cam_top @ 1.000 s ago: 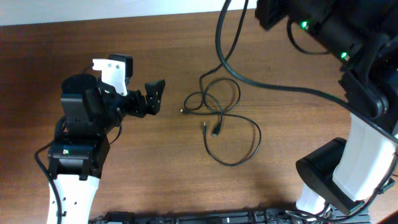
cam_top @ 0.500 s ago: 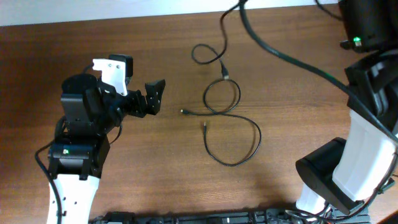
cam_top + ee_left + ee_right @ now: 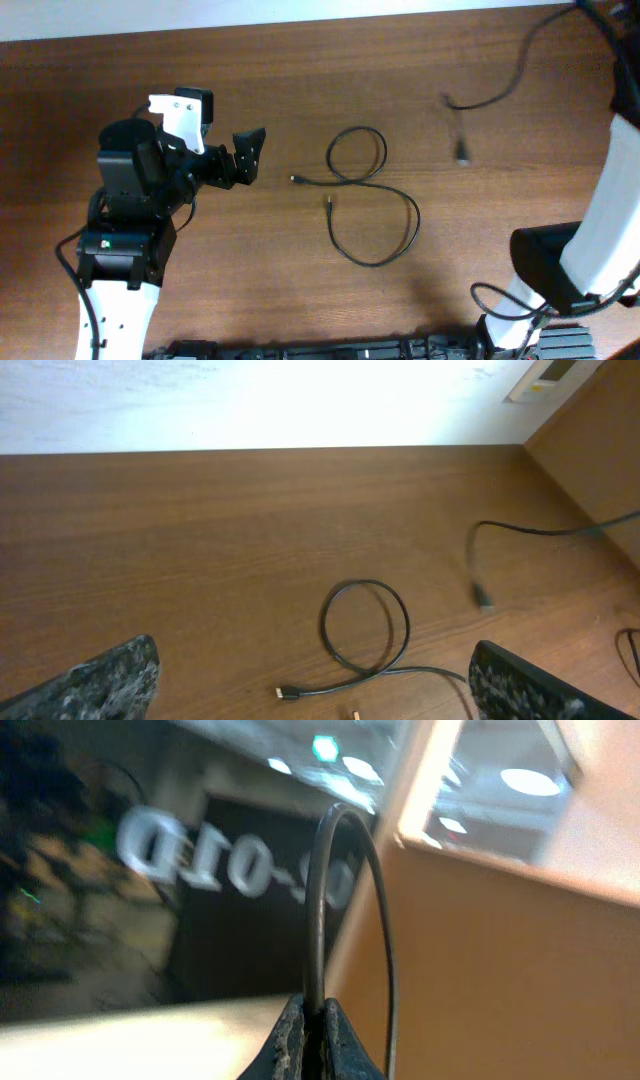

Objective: Untangle cables
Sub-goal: 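Pull the right gripper up-right, drawing the cable away from the pile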

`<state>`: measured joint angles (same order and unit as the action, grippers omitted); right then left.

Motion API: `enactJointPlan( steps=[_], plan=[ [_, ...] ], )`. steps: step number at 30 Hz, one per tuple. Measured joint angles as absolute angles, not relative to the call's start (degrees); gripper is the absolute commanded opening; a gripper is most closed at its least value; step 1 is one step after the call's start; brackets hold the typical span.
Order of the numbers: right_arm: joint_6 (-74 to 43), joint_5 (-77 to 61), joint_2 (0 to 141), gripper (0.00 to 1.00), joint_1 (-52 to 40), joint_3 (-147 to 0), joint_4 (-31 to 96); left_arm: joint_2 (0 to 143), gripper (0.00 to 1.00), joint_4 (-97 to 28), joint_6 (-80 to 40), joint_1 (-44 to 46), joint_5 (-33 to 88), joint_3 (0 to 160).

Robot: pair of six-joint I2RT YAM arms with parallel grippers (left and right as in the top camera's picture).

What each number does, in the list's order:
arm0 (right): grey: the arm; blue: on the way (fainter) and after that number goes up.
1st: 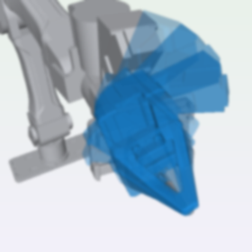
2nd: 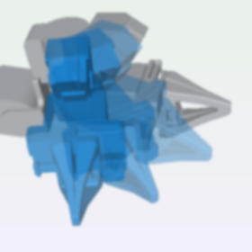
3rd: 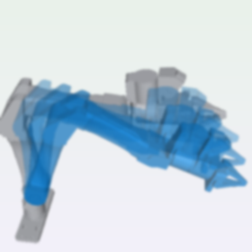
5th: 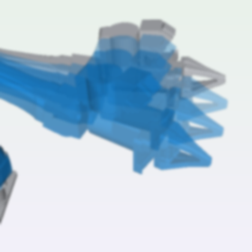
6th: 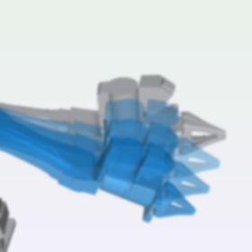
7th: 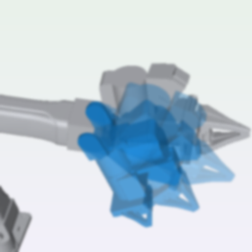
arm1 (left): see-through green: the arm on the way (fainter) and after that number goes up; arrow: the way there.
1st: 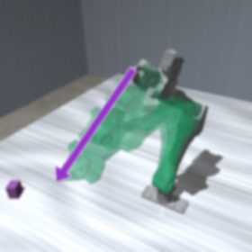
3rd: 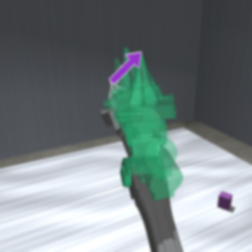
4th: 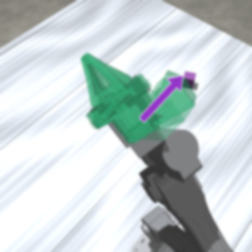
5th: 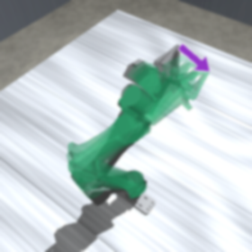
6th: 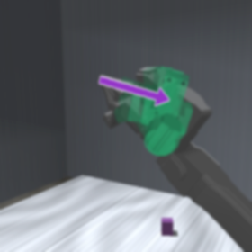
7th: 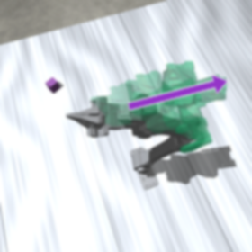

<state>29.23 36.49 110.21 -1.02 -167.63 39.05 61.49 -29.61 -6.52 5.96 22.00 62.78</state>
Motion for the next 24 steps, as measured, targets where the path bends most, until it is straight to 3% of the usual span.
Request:
enactJointPlan(
  steps=[14,24],
  plan=[
    [11.11,34.39,110.28,0.04,20.32,-146.67,45.47,61.49,0.99,-29.61,-6.52,5.96,22.0,62.78],
    [5.93,22.76,110.32,0.04,23.64,-135.02,47.18,61.49,0.99,-29.67,-6.52,5.96,22.0,62.78]
  ],
)
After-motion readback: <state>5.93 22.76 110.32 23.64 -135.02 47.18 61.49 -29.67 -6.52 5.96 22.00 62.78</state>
